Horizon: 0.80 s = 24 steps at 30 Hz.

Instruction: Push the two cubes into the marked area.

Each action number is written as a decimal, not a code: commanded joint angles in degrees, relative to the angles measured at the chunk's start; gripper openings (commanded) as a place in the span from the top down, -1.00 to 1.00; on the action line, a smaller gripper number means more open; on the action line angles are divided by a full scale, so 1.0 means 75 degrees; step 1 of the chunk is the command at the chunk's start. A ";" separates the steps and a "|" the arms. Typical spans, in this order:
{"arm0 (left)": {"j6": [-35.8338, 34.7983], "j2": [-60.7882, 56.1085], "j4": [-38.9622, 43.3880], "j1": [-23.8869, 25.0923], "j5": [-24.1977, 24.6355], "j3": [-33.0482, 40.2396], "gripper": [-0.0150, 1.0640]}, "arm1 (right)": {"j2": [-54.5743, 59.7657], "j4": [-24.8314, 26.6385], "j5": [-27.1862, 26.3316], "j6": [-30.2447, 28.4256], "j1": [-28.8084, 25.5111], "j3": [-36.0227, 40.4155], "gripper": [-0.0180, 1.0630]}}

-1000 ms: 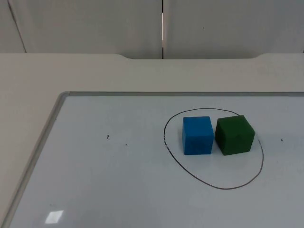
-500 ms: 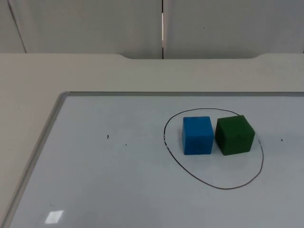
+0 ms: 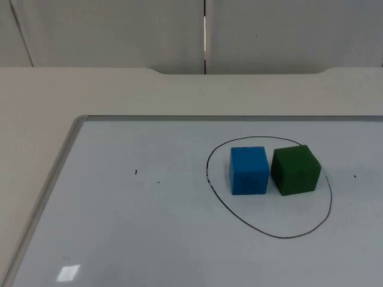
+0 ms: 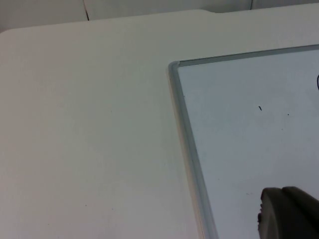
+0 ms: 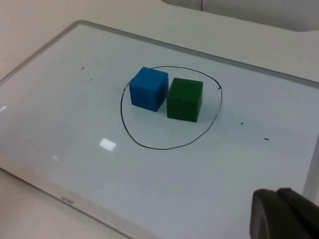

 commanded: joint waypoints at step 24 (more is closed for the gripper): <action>-0.0019 -0.0027 -0.0049 0.0021 -0.0026 0.0034 -0.27 | -0.0027 -0.0072 -0.0004 0.0063 -0.0017 0.0008 -0.36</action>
